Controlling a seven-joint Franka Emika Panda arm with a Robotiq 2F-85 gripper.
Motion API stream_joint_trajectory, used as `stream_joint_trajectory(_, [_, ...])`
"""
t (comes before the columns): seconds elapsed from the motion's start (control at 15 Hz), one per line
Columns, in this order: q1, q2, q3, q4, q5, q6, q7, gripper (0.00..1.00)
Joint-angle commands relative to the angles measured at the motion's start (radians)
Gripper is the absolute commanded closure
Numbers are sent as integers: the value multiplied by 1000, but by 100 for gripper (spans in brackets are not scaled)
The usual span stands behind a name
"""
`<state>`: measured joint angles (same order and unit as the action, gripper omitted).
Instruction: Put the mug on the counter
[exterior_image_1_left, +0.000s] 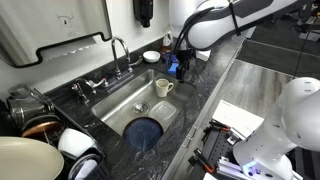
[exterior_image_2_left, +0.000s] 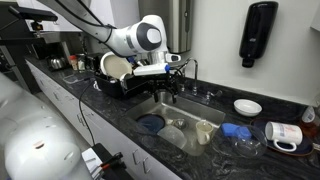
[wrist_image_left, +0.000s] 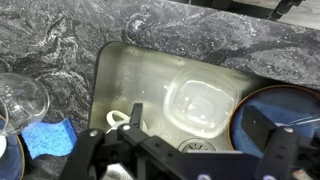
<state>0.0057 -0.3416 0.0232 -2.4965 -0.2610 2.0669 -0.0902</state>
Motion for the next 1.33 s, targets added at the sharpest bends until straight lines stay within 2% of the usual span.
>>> stream_joint_trajectory(0.0, [2, 0, -1, 1, 0, -2, 0, 0])
stream_joint_trajectory(0.27, [-1, 111, 1, 26, -11, 118, 29, 0])
stream_joint_trajectory(0.53, [-10, 239, -19, 56, -3, 279, 2, 0])
stream_joint_trajectory(0.73, [-19, 344, -39, 105, -16, 342, -42, 0])
stream_joint_trajectory(0.93, [-28, 425, -60, 157, -34, 402, -128, 0])
stream_joint_trajectory(1.27, [-64, 562, -65, 257, 19, 426, -390, 0])
